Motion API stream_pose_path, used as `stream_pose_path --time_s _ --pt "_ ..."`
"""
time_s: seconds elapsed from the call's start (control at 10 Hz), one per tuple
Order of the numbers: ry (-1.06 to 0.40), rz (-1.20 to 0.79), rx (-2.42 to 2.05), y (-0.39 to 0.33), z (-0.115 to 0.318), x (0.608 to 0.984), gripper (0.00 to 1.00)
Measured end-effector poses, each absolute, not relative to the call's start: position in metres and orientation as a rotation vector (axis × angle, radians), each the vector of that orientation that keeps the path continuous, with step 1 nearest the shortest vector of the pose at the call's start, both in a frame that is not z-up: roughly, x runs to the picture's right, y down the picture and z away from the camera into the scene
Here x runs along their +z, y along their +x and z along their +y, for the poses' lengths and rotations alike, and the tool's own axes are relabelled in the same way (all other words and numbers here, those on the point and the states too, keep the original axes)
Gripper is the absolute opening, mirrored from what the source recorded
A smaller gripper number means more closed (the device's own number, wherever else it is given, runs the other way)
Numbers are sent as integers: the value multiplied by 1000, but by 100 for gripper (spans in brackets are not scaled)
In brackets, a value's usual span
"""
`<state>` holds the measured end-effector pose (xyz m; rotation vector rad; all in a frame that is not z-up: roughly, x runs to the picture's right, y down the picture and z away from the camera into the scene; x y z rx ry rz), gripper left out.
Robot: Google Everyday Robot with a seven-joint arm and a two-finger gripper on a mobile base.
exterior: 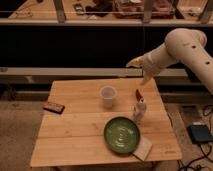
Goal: Place the ceramic cup in the ceramic bowl
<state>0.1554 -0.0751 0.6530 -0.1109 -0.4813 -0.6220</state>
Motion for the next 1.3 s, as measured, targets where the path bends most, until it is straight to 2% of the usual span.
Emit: stream_pose_path --time_s 1.0,1.3 --pt "-93 -499 -638 150 -77 653 65" --pt "-34 -515 -785 133 -75 682 65"
